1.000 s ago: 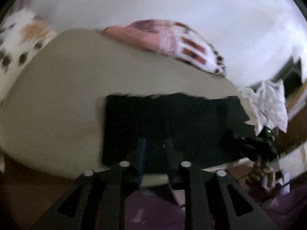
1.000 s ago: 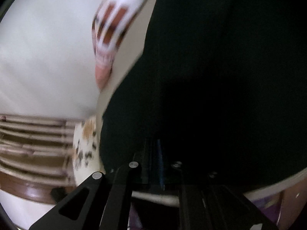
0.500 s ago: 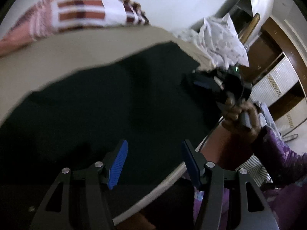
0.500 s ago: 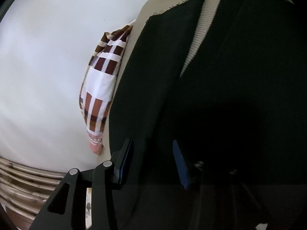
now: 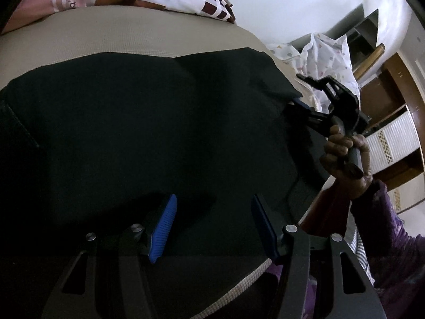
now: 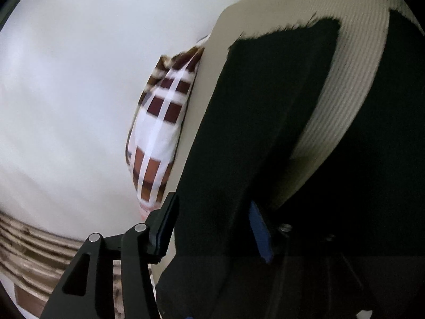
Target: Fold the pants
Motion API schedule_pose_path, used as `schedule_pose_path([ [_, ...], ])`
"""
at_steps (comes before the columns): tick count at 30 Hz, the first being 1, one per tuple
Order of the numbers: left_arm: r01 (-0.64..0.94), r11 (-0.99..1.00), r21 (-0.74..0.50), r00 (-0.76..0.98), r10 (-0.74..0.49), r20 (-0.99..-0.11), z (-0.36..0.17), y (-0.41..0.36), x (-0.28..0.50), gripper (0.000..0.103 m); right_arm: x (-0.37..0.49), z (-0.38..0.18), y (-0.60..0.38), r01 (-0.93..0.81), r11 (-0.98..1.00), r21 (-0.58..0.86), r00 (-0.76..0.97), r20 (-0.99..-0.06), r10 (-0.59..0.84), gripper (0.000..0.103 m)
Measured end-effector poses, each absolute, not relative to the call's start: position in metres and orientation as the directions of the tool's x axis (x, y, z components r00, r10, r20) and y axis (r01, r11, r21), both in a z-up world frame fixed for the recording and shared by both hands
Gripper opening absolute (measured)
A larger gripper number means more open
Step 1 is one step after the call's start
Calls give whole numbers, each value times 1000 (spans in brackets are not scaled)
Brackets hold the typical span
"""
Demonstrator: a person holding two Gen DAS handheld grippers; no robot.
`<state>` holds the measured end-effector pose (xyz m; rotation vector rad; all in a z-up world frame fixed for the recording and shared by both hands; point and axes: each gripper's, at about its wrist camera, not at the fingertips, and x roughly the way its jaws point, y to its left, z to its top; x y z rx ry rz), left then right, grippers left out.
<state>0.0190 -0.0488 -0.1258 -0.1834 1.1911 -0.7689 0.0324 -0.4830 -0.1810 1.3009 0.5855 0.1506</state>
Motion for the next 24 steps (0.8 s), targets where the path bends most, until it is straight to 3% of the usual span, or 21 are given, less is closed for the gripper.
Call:
schedule_pose_path([
  [6, 465, 749, -472, 180, -602, -778, -125, -53, 11, 60, 37, -183, -498, 245, 328, 912, 838, -370, 401, 52],
  [8, 464, 753, -466, 191, -599, -778, -125, -53, 10, 60, 46, -177, -495, 238, 393, 888, 824, -399, 402, 39],
  [9, 464, 755, -463, 194, -597, -779, -126, -53, 10, 60, 53, -177, -493, 245, 420, 874, 811, -422, 405, 15],
  [10, 469, 759, -451, 197, -588, -784, -125, -54, 9, 60, 59, -181, -494, 272, 427, 862, 788, -454, 416, 8],
  [18, 469, 779, -417, 208, -557, -804, -108, -48, 10, 60, -16, -154, -502, 237, 327, 915, 869, -350, 350, 6],
  [24, 495, 774, -396, 219, -552, -805, -84, -37, -8, 60, -115, -143, -500, 322, 287, 902, 874, -400, 277, 5],
])
